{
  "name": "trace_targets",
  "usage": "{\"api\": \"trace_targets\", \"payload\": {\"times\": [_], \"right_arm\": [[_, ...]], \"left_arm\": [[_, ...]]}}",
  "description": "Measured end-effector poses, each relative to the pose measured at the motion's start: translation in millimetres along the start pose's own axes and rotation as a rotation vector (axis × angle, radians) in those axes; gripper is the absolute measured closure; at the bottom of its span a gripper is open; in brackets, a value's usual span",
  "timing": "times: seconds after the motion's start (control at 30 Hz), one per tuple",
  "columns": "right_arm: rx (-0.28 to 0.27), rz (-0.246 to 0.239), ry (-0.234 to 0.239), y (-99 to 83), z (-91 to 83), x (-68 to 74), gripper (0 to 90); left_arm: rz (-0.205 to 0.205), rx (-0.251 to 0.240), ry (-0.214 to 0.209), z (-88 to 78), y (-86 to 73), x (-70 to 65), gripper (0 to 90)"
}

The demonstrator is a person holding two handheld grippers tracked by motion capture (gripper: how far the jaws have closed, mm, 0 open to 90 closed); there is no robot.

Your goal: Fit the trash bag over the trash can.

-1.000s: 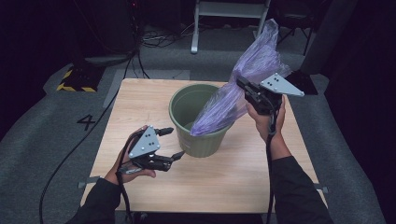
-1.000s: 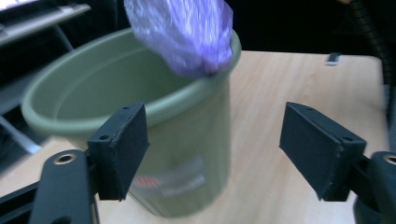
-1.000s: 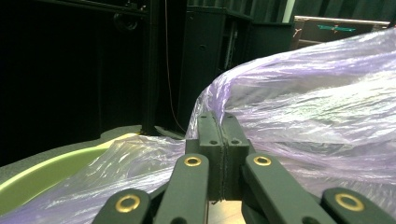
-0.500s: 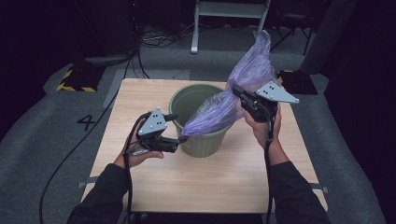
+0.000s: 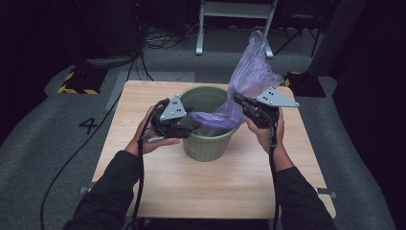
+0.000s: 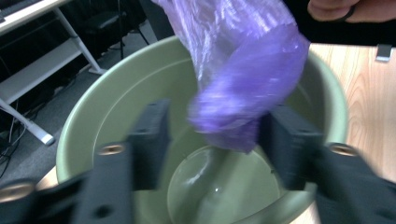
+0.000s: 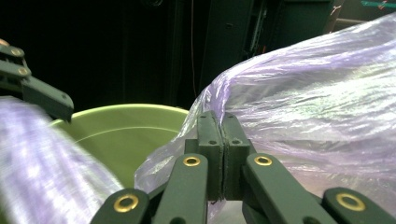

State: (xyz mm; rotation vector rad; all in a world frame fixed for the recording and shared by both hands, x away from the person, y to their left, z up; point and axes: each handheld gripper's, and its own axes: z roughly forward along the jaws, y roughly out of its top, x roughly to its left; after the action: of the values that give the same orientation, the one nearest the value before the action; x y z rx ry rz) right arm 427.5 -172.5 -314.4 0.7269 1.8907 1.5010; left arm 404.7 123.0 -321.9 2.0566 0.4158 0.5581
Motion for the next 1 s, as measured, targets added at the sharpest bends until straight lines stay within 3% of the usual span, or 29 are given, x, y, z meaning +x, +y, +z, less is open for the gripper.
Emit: {"api": "trace_targets", "payload": {"times": [0.1, 0.2, 0.27, 0.3, 0.33, 0.4, 0.47, 0.67, 0.83, 1.0], "right_arm": [[-0.002, 0.009, 0.01, -1.4, -1.7, -0.9, 89.8], [-0.003, 0.018, 0.025, -2.4, -3.2, -1.4, 89.8], [-0.006, 0.021, 0.042, -3.9, -4.4, -0.7, 89.8], [-0.007, 0.023, 0.046, -4.6, -4.9, -0.5, 89.9], [-0.01, 0.022, 0.05, -5.7, -5.5, -0.3, 89.8], [-0.011, 0.023, 0.044, -7.8, -7.7, -0.5, 89.9], [-0.014, 0.033, 0.03, -10.2, -10.3, -3.3, 90.0], [-0.03, 0.073, -0.034, -14.3, -16.5, -14.8, 90.0], [-0.04, 0.091, -0.064, -15.0, -18.3, -19.0, 90.0], [-0.061, 0.113, -0.111, -14.2, -19.7, -22.5, 90.0]], "left_arm": [[0.005, 0.021, -0.007, 2.9, -3.4, 4.9, 60.6], [0.004, 0.053, 0.014, 7.7, -4.5, 8.6, 62.3], [-0.013, 0.083, 0.03, 11.7, -4.3, 11.5, 57.1], [-0.033, 0.097, 0.039, 14.1, -4.3, 13.7, 51.6], [-0.062, 0.105, 0.048, 15.9, -4.8, 16.0, 40.4], [-0.095, 0.102, 0.022, 16.5, -6.8, 20.5, 26.3], [-0.122, 0.075, 0.003, 13.1, -10.3, 25.0, 20.1], [-0.16, 0.028, -0.01, -1.1, -17.4, 35.2, 17.3], [-0.152, 0.039, 0.016, -7.1, -21.9, 36.3, 17.2], [-0.174, 0.011, 0.007, -14.7, -24.7, 37.9, 17.1]]}}
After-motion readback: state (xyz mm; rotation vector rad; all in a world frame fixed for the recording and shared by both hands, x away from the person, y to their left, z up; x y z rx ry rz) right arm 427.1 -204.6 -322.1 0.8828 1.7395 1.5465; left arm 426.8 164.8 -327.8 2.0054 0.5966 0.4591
